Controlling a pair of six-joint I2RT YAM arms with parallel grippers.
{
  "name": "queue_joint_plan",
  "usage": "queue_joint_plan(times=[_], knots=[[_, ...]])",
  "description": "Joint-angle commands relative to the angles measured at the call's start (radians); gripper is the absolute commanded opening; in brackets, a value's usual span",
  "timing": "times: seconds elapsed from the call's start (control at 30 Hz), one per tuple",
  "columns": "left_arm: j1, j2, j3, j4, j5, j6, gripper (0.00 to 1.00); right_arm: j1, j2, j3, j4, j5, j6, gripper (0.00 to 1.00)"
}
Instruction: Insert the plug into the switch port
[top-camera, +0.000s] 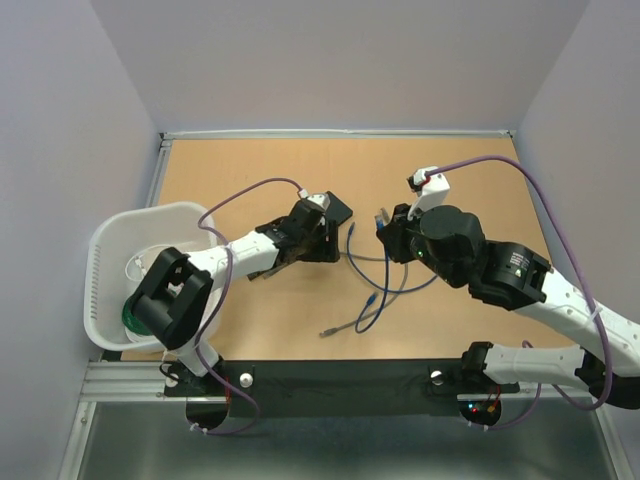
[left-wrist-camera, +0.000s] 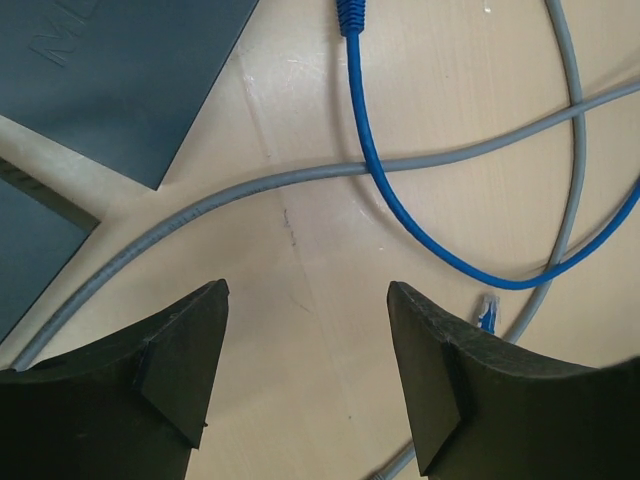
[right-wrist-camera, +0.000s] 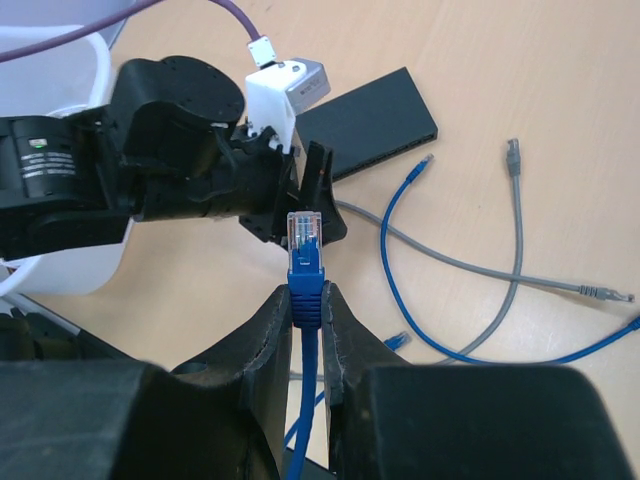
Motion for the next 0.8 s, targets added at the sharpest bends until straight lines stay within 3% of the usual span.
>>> queue_joint_plan(times=[0.0, 0.2, 0.77], knots=[[-0.005, 0.065, 0.06, 0.039, 0.031, -0.037, 0.74, 0.004, -0.022, 0.01, 0.034, 0.014, 0.003, 0.0], [-0.017, 0.179, 0.157, 0.004, 0.001, -0.019, 0.71, 0.004, -0.051, -0.008, 0.034, 0.017, 0.003, 0.0], [-0.043, 0.183, 0.195, -0.103, -0.209, 0.231, 0.76, 0.005, -0.084, -0.044, 0.032, -0.001, 0.013, 0.0]])
